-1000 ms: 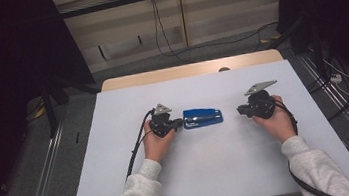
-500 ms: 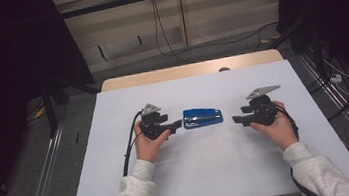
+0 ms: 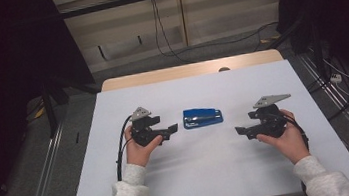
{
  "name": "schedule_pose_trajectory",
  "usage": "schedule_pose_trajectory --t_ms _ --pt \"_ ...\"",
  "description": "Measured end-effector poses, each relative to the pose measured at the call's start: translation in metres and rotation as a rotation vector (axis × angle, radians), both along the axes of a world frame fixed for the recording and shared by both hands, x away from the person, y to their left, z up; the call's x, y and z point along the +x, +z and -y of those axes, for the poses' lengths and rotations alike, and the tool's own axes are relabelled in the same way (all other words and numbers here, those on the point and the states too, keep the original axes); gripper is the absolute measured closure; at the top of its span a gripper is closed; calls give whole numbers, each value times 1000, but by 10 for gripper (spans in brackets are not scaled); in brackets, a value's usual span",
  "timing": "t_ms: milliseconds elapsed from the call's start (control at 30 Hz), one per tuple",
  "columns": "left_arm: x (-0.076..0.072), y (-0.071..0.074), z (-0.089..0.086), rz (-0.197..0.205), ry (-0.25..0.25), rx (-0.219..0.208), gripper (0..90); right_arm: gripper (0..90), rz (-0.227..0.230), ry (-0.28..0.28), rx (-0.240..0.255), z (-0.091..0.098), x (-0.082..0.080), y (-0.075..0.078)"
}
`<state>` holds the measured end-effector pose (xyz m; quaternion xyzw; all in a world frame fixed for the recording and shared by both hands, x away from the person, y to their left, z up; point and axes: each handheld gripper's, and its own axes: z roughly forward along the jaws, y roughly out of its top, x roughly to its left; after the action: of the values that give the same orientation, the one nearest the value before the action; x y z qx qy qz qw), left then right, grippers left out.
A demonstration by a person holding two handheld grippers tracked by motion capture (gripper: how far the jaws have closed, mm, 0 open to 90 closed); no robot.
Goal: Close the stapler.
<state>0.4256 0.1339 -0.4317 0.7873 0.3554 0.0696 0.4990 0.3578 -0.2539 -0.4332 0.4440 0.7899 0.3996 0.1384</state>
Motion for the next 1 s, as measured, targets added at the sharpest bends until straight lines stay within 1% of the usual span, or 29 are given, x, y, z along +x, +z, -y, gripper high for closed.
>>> schedule_pose_trajectory --t_ms 167,200,267,367,433,467,533,667,767,867,1000 --pt "-7 1 -3 16 -8 16 114 176 -10 12 -20 4 -9 -1" --pt "-8 1 -4 16 -9 15 114 168 -12 9 -17 6 -11 0" --pt "-11 1 -7 13 -2 13 112 165 -13 5 4 8 -14 0" --pt "-14 3 -10 17 -6 15 96 164 -12 7 -22 10 -19 0" --pt "-17 4 -12 21 -4 19 94 160 -16 4 -12 11 -21 -1" --pt "-19 4 -13 24 -6 17 94 156 -13 4 -20 12 -23 -1" --pt "-21 3 -16 27 1 18 94 155 -13 3 -16 13 -25 1" --pt "-25 2 -20 20 -2 32 87 147 -8 1 -17 16 -31 2" --pt "-29 2 -23 25 0 34 85 146 -9 7 -25 19 -34 3" --pt "-34 5 -25 28 -4 27 85 141 -4 7 -17 21 -37 4" --pt "-39 8 -26 46 -9 24 85 141 7 12 -3 24 -41 6"
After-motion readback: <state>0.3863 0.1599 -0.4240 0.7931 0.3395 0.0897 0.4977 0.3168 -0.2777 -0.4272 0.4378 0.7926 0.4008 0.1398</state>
